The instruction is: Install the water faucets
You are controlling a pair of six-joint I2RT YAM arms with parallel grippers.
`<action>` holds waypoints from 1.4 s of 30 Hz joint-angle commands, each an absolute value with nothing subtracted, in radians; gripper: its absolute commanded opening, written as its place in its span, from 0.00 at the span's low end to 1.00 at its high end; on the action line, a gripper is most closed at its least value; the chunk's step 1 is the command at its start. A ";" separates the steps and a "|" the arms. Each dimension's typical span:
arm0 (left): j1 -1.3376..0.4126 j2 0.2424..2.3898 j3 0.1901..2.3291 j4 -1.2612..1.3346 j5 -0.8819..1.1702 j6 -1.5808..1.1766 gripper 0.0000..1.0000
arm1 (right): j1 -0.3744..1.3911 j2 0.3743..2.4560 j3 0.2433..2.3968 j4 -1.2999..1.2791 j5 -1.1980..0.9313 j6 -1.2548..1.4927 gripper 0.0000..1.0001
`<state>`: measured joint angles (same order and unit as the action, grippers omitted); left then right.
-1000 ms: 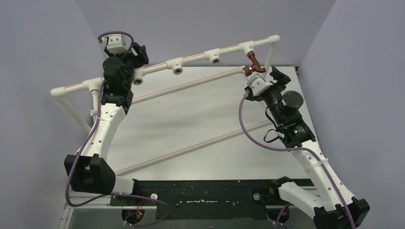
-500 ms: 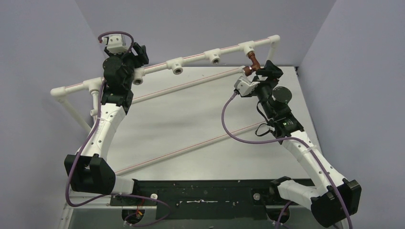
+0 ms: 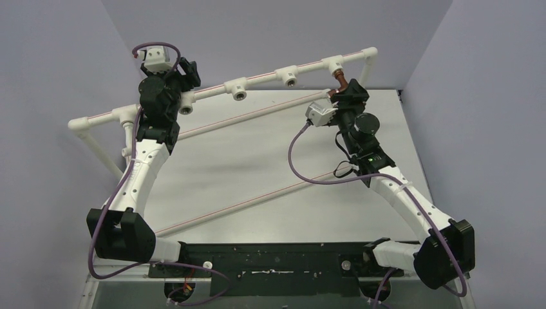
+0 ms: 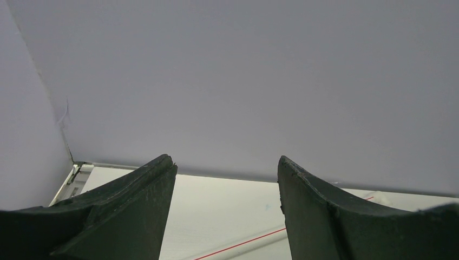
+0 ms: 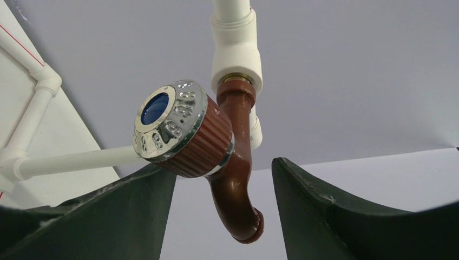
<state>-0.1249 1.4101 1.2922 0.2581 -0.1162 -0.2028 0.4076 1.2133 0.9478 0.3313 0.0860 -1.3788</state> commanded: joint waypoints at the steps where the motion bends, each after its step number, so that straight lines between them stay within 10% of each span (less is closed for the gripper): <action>1: -0.142 1.496 1.231 0.031 -0.081 -0.173 0.66 | 0.417 1.223 0.968 0.443 0.137 -1.374 0.61; 13: -0.141 1.494 1.231 0.031 -0.083 -0.172 0.66 | 0.423 1.198 0.989 0.477 0.096 -1.070 0.00; 42: -0.136 1.490 1.231 0.032 -0.074 -0.176 0.66 | 0.241 1.137 0.942 0.573 0.112 0.651 0.00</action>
<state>-0.1276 1.4101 1.2942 0.2592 -0.1230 -0.2031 0.2790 1.1927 0.9455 0.4282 0.0776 0.2970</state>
